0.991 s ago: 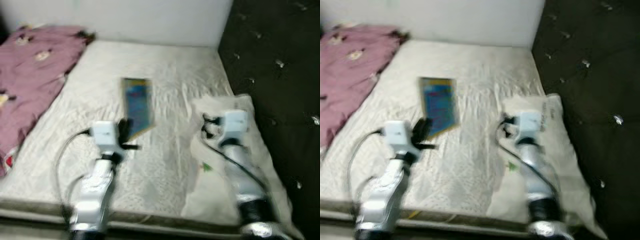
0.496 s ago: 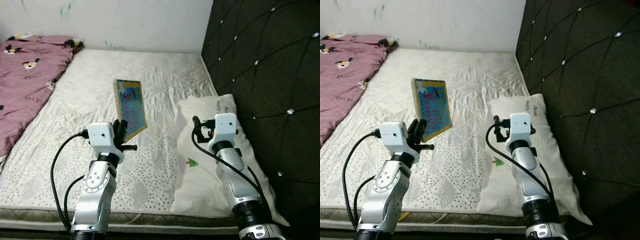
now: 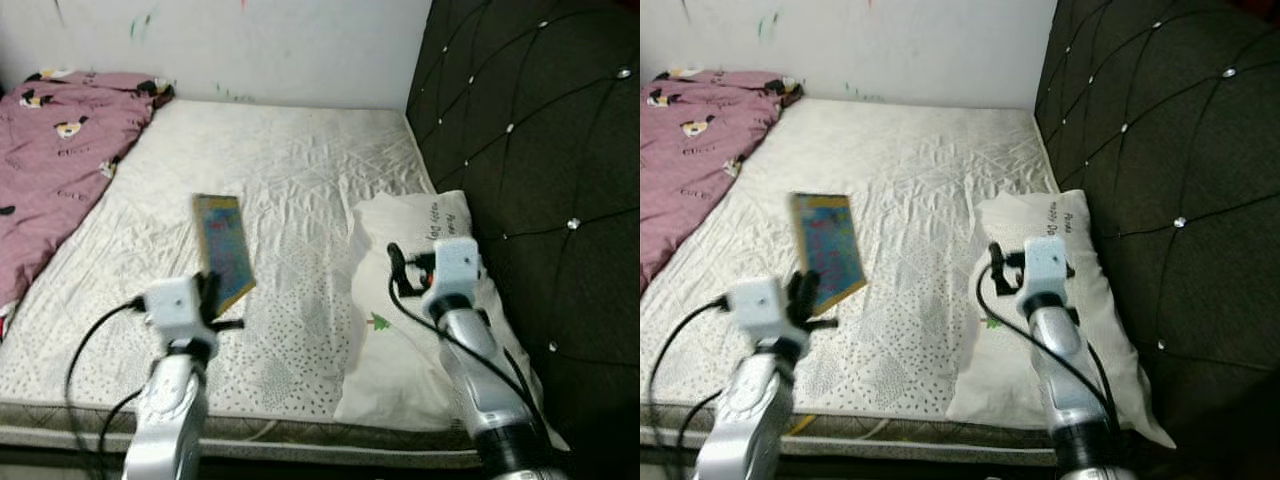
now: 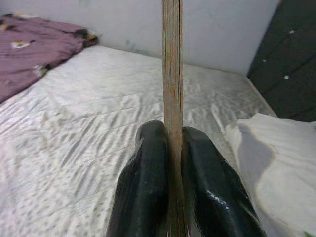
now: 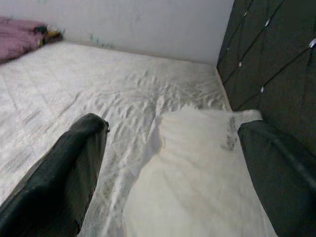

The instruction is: Clean up the room

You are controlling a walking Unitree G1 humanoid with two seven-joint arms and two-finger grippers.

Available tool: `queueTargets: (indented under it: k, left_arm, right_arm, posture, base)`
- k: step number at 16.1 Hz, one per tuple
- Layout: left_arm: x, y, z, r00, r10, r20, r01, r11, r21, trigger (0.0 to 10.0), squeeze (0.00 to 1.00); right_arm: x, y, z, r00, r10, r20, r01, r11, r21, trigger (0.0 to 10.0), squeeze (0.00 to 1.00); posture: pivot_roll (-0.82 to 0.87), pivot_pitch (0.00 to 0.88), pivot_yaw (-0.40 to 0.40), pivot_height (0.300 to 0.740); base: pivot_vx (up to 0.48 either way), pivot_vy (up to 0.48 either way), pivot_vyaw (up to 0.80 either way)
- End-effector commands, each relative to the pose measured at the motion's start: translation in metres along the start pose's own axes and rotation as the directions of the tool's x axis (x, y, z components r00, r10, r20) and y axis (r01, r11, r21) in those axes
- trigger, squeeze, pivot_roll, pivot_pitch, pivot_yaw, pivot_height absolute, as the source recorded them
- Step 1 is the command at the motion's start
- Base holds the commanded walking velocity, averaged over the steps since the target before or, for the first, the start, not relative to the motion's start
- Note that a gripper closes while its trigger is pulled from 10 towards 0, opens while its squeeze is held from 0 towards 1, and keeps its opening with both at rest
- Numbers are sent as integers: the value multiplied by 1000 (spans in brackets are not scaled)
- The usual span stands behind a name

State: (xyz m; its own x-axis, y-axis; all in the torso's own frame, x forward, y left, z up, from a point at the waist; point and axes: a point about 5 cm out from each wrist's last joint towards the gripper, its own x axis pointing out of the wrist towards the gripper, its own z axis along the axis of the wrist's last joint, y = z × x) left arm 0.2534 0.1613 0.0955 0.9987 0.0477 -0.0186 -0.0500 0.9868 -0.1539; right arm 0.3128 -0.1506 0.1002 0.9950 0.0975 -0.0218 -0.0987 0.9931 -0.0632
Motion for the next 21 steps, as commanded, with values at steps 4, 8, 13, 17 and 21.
queueTargets:
  k: [4, 8, 13, 17, 21]
  left_arm:
    - [-5, 0, 14, 999, -4, 47, 4, 1000, -15, 10000, 0]
    - [-3, 0, 18, 999, -2, 45, 2, 1000, -9, 10000, 0]
    - [-4, 5, 19, 999, 20, 38, -21, 1000, 7, 10000, 0]
    - [-3, 2, 20, 999, 22, 35, -22, 1000, 4, 10000, 0]
    - [-1, 5, 19, 999, 44, 31, -44, 999, -4, 10000, 0]
  right_arm:
    - [-14, 10, -2, 999, 51, -18, -51, 998, 27, 10000, 0]
    - [-22, 13, -3, 998, 61, -29, -59, 997, 42, 10000, 0]
    - [-26, 16, 0, 996, 86, -29, -85, 996, 41, 10000, 0]
    - [-24, 18, 1, 995, 96, -34, -95, 994, 46, 10000, 0]
    - [-22, 21, 3, 992, 119, -30, -119, 993, 22, 10000, 0]
  posture:
    - [23, 100, -52, 740]
    - [22, 130, -43, 740]
    - [12, 167, -40, 677]
    - [16, 171, -46, 627]
    - [17, 170, -47, 598]
  base:
    - [0, 0, 0]
    - [0, 0, 0]
    - [0, 0, 0]
    - [0, 0, 0]
    - [0, 0, 0]
